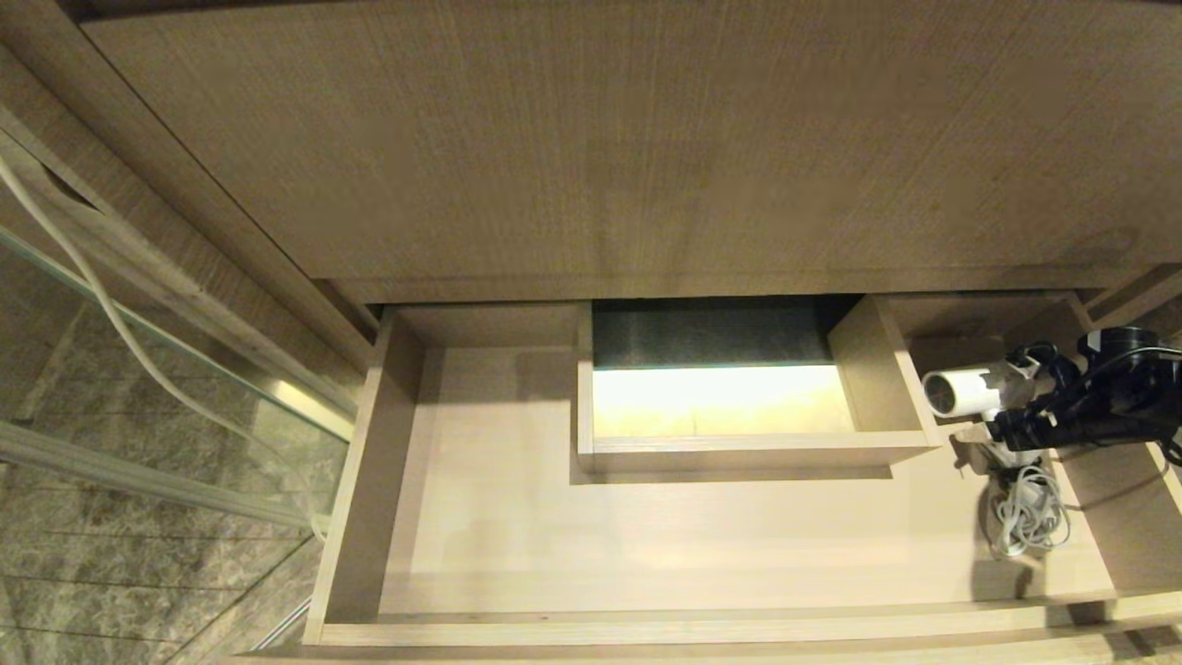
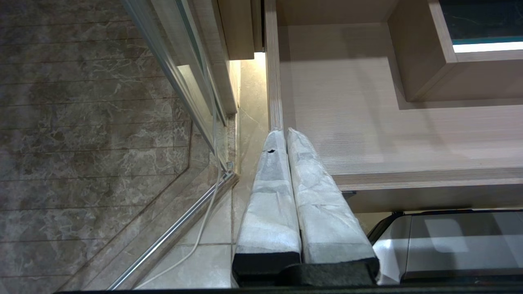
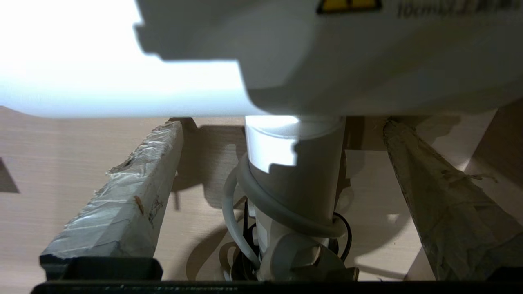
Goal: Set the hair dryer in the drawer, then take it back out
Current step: Take the hairdryer out
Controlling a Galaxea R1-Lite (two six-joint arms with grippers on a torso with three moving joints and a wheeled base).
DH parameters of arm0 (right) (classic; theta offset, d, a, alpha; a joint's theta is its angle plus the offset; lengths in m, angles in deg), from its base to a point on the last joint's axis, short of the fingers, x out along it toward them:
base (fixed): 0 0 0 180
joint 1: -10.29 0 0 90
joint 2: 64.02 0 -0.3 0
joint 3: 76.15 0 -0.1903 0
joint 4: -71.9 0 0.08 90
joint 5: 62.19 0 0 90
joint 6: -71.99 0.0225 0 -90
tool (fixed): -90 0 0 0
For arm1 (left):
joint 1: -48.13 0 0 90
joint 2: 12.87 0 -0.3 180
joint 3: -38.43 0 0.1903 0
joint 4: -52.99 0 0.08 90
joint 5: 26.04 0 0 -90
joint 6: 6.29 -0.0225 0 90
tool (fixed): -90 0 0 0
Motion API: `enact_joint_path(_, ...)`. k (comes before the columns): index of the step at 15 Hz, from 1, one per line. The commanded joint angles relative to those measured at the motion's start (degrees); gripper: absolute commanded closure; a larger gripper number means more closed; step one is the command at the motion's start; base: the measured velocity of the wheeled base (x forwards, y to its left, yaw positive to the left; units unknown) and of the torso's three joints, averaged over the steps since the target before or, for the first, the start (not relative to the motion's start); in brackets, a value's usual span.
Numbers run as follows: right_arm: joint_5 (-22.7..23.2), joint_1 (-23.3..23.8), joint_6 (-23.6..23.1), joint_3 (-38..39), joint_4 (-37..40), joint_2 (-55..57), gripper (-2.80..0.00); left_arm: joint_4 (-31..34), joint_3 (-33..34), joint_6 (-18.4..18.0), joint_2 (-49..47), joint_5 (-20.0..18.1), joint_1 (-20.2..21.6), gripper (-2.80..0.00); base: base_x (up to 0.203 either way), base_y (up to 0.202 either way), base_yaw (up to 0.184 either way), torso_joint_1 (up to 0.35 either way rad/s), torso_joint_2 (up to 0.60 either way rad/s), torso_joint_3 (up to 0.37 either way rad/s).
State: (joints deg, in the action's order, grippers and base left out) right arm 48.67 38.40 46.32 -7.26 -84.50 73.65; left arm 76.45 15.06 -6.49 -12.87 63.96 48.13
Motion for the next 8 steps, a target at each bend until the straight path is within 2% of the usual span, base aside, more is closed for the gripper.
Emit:
enact_joint_path(1,0.1,0.0,-0.3,-0.1,-0.6,-0.9,-2.80,0.0,0.0,0.0,0.0,0.0,0.0,0.00,0.000,0.000,0.000,0.000,0.00,0.000)
enact_joint_path(4,0.1,0.2,-0.2,0.5,-0.5,-1.4,-2.80,0.0,0.0,0.0,0.0,0.0,0.0,0.00,0.000,0.000,0.000,0.000,0.00,0.000)
enact_joint_path(5,0.3,0.2,-0.2,0.7,-0.7,-1.4,-2.71,0.0,0.0,0.0,0.0,0.0,0.0,0.00,0.000,0.000,0.000,0.000,0.00,0.000)
enact_joint_path(6,0.7,0.3,-0.2,0.4,-0.8,-1.3,0.00,0.0,0.0,0.0,0.0,0.0,0.0,0.00,0.000,0.000,0.000,0.000,0.00,0.000)
enact_joint_path(8,0.9,0.2,-0.3,0.4,-0.9,-1.2,0.00,0.0,0.0,0.0,0.0,0.0,0.0,0.00,0.000,0.000,0.000,0.000,0.00,0.000)
